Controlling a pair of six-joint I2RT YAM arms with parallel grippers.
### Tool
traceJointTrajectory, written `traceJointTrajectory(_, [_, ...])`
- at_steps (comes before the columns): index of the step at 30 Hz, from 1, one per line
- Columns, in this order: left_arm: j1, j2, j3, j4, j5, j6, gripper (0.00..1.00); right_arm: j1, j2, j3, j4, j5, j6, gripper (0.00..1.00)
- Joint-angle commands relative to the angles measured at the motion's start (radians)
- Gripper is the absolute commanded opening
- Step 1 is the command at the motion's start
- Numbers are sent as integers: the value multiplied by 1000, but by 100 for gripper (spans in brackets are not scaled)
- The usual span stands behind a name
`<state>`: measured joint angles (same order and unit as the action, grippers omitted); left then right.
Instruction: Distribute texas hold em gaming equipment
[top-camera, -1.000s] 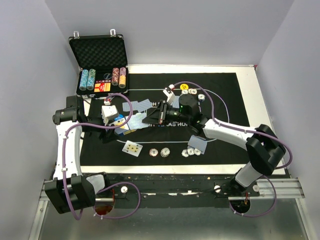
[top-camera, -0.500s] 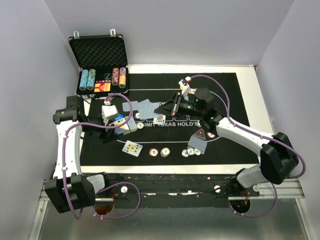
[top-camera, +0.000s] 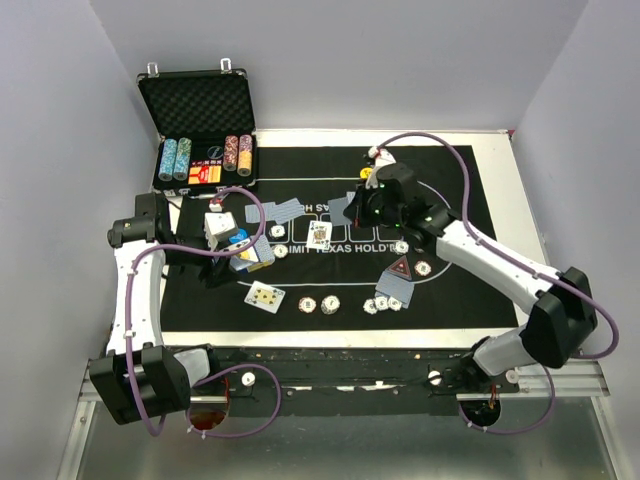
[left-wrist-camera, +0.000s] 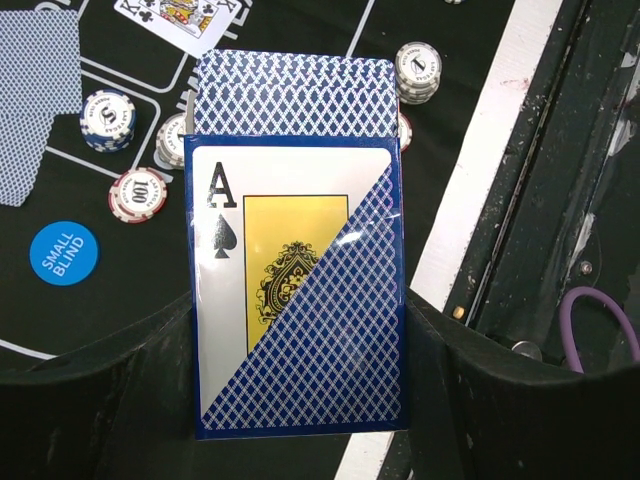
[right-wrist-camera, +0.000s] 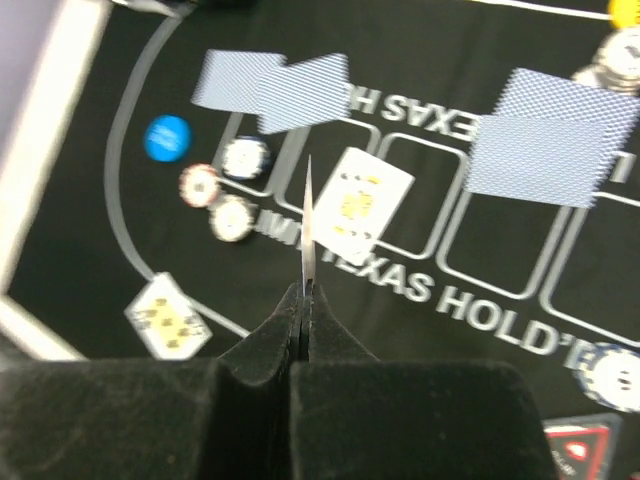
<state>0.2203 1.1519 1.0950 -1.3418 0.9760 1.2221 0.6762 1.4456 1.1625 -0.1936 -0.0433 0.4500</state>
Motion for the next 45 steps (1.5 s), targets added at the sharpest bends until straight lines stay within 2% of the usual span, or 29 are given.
traceJointTrajectory(1, [-6, -1, -23, -280, 10, 19, 0, 95, 94, 66, -122, 327, -221, 1])
traceJointTrajectory(5, [-12, -12, -30, -278, 9, 17, 0, 184, 194, 115, -104, 525, -351, 1])
traceJointTrajectory(16, [-12, -23, -23, -280, 18, 8, 0, 330, 392, 66, 124, 836, -755, 1])
traceJointTrajectory(23, [-12, -18, -12, -280, 20, 4, 0, 358, 479, 45, 184, 836, -824, 1])
traceJointTrajectory(30, [-12, -23, -14, -280, 10, 4, 0, 359, 571, 26, 200, 819, -792, 1])
traceJointTrajectory(34, [-12, -21, -12, -280, 13, 2, 0, 361, 573, -3, 195, 795, -752, 1])
traceJointTrajectory(36, [-10, -18, -11, -280, 13, 4, 0, 361, 570, -3, 156, 763, -717, 9])
traceJointTrajectory(38, [-12, -17, -4, -280, 13, 1, 0, 361, 562, -1, 120, 709, -677, 28])
traceJointTrajectory(41, [-13, -20, -3, -280, 12, 1, 0, 361, 550, -14, 106, 645, -619, 47])
traceJointTrajectory(45, [-15, -21, -3, -280, 7, -6, 0, 361, 526, -30, 98, 568, -553, 53])
